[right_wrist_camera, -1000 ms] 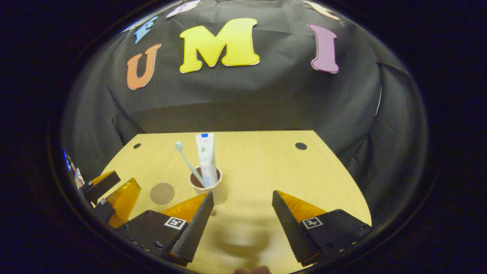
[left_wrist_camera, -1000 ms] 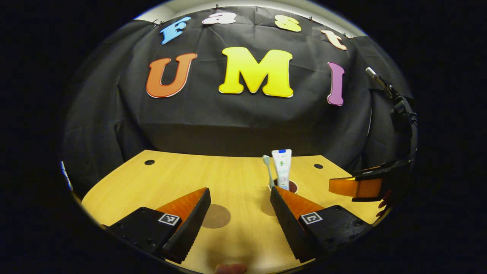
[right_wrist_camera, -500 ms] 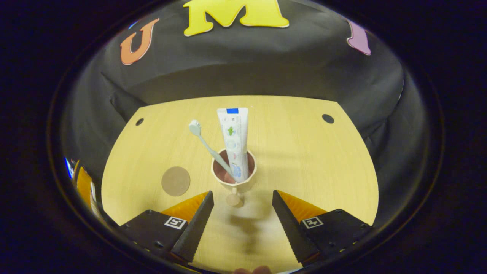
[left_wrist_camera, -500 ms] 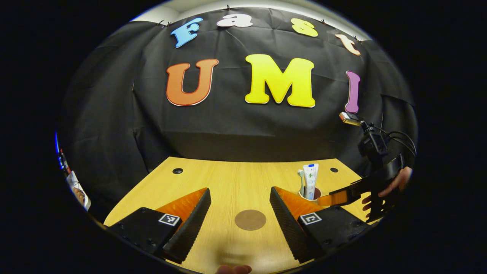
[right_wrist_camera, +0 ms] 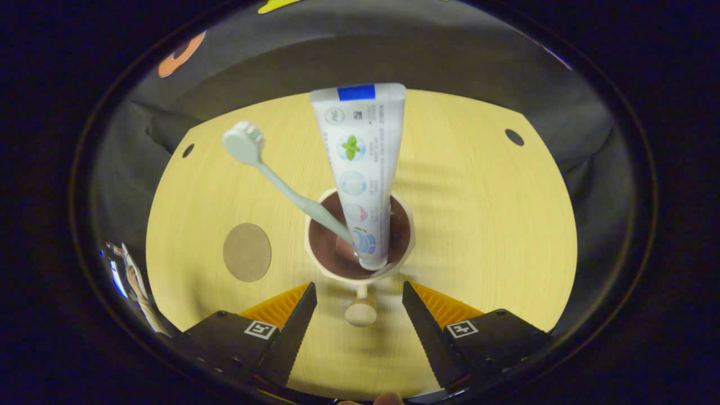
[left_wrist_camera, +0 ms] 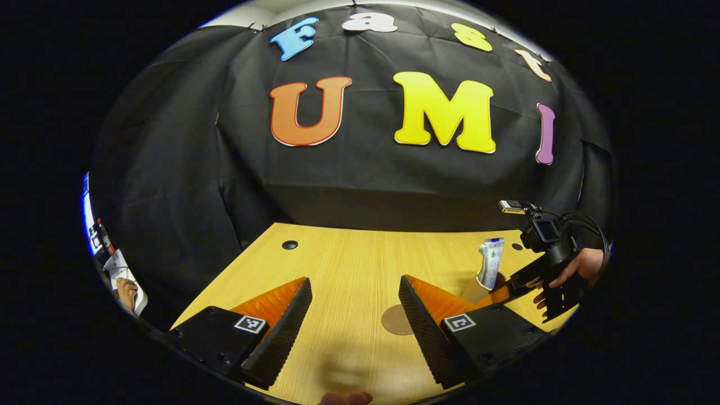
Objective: Put the toothbrush and toothpaste on the desktop into the cup, then pick up the cup and place it on the coaster on the desktop.
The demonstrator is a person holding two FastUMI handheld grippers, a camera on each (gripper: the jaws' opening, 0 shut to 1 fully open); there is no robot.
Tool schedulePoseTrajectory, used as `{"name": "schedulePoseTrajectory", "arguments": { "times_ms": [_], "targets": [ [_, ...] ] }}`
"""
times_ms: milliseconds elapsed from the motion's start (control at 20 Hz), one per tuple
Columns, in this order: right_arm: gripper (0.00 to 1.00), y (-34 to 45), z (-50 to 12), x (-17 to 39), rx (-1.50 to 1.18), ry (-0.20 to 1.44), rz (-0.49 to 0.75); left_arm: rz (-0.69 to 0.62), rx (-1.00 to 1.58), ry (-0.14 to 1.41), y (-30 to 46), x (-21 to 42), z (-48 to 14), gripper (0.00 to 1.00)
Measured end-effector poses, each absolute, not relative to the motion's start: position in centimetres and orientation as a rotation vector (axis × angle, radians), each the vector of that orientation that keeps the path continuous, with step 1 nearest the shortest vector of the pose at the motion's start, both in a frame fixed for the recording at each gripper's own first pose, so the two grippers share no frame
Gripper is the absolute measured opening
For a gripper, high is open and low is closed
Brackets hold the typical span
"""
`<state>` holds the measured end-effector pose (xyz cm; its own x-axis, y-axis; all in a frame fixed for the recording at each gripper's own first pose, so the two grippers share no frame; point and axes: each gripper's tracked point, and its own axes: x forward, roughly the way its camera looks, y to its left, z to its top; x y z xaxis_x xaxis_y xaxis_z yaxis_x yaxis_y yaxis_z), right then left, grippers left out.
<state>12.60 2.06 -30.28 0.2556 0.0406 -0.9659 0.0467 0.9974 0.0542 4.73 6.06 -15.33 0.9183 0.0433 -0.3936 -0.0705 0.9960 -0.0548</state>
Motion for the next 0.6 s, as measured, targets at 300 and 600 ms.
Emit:
{"name": "schedulePoseTrajectory", "arguments": {
  "times_ms": [300, 600],
  "targets": [
    [0.61, 1.2, -33.0, 12.8, 0.065, 1.421, -0.05, 0.111, -0.09, 0.486, 7.9, 2.8, -17.4, 0.98],
    [0.28, 1.6, -33.3, 12.8, 0.028, 1.44, -0.041, 0.133, -0.117, 0.533, 8.5, 1.5, -18.8, 0.99]
  ]
}}
